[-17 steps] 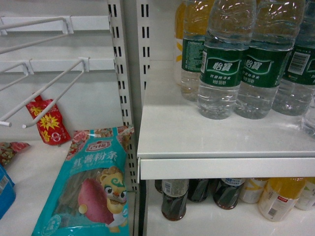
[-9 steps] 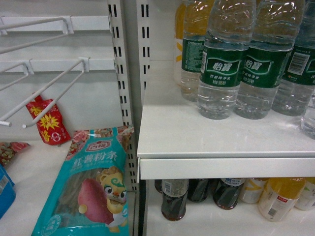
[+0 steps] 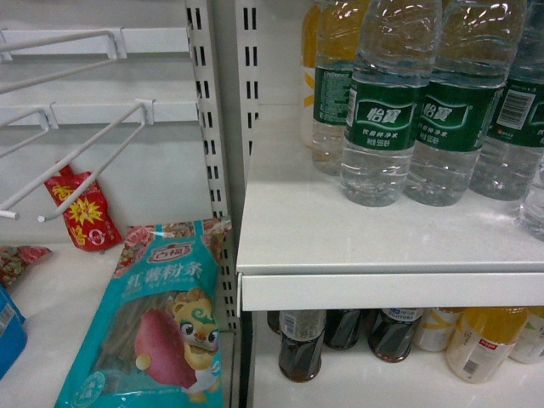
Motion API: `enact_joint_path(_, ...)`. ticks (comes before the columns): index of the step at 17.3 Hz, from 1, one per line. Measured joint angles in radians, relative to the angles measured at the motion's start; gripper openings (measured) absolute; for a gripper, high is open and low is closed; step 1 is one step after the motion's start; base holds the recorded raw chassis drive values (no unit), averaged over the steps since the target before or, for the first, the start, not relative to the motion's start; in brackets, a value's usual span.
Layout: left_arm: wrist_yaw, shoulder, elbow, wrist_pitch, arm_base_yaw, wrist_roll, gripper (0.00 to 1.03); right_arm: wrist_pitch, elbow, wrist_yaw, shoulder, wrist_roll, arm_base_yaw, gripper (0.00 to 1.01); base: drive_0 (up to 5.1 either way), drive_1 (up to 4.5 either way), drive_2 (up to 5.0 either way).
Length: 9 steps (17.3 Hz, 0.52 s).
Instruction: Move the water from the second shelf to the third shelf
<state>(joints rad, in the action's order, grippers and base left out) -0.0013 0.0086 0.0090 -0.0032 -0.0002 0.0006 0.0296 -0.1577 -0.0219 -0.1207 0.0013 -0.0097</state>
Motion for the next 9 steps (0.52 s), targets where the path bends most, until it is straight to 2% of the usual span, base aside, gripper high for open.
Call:
enact_joint_path(3, 0.001, 0.0, 0.0, 0.0, 0.0, 0.0, 0.98, -0.004, 0.026, 0.019, 0.014, 0.0, 0.008, 0.02, 0.0, 0.0, 0.0)
enact_joint_path(9, 0.001, 0.0, 0.0, 0.0, 0.0, 0.0, 0.98, -0.022, 0.102, 0.021, 0.071, 0.0, 0.01, 0.02, 0.0, 0.0, 0.0)
